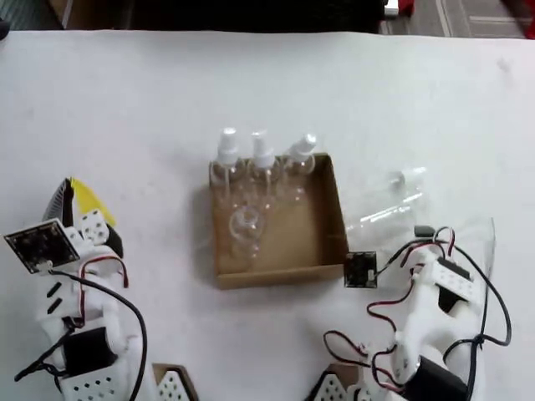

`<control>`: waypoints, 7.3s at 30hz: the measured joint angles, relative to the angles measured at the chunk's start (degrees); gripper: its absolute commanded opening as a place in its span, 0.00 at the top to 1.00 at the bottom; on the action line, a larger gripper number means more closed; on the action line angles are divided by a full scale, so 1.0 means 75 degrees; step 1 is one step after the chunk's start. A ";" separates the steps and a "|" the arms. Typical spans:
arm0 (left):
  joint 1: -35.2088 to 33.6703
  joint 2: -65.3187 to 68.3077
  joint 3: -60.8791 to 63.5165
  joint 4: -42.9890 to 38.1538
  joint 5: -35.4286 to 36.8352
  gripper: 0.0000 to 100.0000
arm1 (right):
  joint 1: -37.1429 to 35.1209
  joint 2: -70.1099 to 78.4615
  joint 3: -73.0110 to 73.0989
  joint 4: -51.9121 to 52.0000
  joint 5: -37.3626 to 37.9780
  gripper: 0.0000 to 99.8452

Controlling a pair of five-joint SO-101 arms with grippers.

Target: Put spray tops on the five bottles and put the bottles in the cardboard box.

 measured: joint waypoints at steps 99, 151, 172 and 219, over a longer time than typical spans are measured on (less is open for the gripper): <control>0.0152 0.0000 0.0000 -0.0023 0.0000 0.98 | -0.9495 -0.7338 -0.2321 -0.0188 -1.4675 0.98; 0.0152 0.0000 0.0000 -0.0035 0.0000 0.98 | -0.9131 -0.7291 -0.0551 -0.0832 -1.4640 0.87; 0.0152 0.0000 0.0000 -0.0035 0.0000 0.98 | -0.4818 -0.6201 -0.4255 0.2508 -1.4171 0.87; 0.0152 0.0000 0.0164 -0.0164 -0.0469 0.98 | -0.1934 0.5333 -0.8651 0.2239 -1.1933 0.98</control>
